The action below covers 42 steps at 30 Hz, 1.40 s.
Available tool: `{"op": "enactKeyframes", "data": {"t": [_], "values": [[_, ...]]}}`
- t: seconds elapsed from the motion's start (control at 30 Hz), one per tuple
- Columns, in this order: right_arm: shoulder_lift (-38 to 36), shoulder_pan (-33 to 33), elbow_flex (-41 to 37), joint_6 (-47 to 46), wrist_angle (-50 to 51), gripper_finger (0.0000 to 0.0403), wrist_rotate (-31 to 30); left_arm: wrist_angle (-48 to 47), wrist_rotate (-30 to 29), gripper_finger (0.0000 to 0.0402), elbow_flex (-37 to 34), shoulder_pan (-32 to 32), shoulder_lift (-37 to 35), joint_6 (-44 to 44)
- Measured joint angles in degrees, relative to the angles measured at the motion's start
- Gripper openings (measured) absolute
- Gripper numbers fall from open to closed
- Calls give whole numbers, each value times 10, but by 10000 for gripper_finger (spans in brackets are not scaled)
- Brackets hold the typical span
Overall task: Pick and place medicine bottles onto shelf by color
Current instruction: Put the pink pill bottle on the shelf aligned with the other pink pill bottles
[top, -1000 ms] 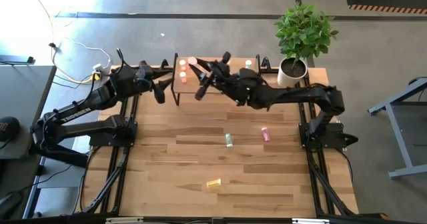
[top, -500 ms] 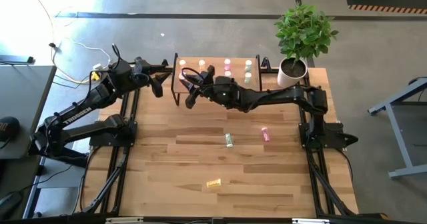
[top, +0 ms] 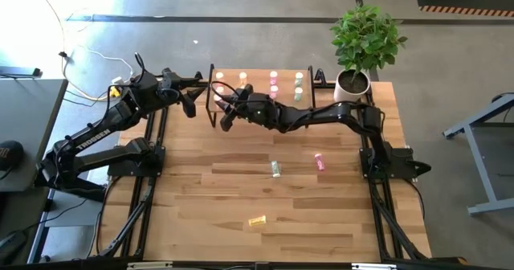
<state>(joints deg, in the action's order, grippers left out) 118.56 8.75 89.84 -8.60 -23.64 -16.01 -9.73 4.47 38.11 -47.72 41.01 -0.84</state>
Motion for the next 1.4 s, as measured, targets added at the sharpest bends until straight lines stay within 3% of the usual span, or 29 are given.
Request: {"op": "enactKeyframes", "data": {"t": [0.63, 1.4], "values": [[41, 14, 0, 46, -13, 84, 0, -13, 0, 195, 0, 0, 0, 0], [44, 41, 0, 61, 0, 84, 58, -12, -1, 195, 0, 0, 0, 1]]}}
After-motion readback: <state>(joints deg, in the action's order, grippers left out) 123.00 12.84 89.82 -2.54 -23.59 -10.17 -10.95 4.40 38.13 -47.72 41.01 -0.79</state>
